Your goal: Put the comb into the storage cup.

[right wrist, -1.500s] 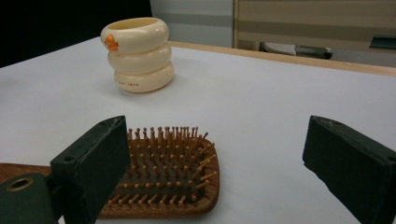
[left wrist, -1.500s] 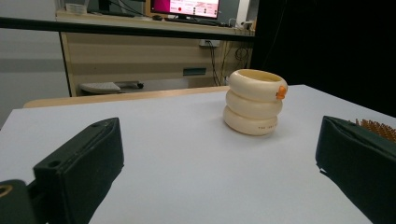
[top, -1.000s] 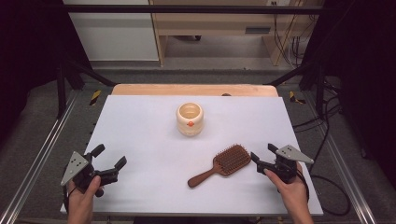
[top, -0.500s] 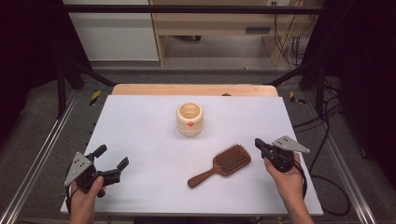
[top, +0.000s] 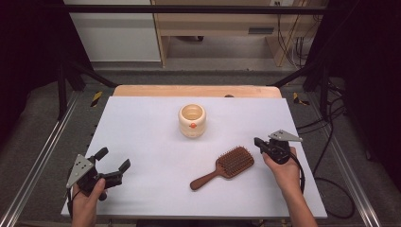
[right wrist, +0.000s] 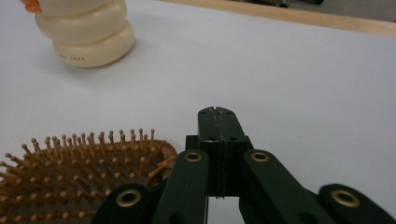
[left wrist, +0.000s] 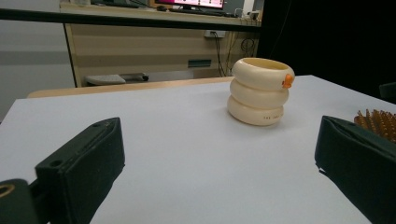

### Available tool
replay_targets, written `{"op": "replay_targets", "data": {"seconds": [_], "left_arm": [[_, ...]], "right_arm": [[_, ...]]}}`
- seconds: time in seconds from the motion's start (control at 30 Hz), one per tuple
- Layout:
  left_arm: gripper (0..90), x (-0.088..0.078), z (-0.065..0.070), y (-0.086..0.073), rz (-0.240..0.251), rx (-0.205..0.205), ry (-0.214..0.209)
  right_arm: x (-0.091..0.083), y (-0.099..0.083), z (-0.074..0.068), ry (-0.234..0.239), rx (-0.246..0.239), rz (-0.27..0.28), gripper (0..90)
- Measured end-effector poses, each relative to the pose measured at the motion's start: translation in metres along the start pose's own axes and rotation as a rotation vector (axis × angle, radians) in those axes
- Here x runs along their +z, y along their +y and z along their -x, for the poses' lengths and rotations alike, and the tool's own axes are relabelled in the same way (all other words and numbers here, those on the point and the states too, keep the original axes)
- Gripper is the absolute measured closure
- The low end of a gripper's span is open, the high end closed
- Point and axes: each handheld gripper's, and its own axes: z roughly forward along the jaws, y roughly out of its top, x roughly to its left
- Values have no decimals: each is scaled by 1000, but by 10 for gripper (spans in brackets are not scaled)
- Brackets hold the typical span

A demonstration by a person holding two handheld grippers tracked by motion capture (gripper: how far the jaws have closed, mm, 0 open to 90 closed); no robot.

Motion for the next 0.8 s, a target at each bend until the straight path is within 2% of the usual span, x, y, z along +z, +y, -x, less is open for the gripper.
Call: {"op": "replay_targets", "data": {"seconds": [0.4,0.63,0.7,0.8], "left_arm": [[16,-2,0,1,7,1,5],[17,-2,-1,2,-1,16,21],[17,-2,-1,2,4,6,16],[17,0,-1,2,1,7,16]], "right_arm": [[7,-3,-3,10,-10,-32,900],[14,-11,-1,16,-8,-113,900],[14,-12,-2,17,-11,-132,900],[13,-15,-3,28,-9,-141,900]]}}
